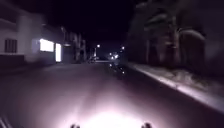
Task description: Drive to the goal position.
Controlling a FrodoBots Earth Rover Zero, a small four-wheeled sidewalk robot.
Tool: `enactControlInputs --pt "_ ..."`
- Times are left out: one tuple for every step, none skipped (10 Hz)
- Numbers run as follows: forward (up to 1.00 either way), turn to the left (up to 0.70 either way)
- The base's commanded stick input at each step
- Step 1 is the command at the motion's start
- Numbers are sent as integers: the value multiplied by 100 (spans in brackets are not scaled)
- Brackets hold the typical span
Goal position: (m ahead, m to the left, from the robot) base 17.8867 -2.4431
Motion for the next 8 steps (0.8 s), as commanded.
enactControlInputs --pt "70 0" --pt "70 0" --pt "70 0" --pt "70 0" --pt "70 0" --pt "70 0" --pt "70 0" --pt "70 0"
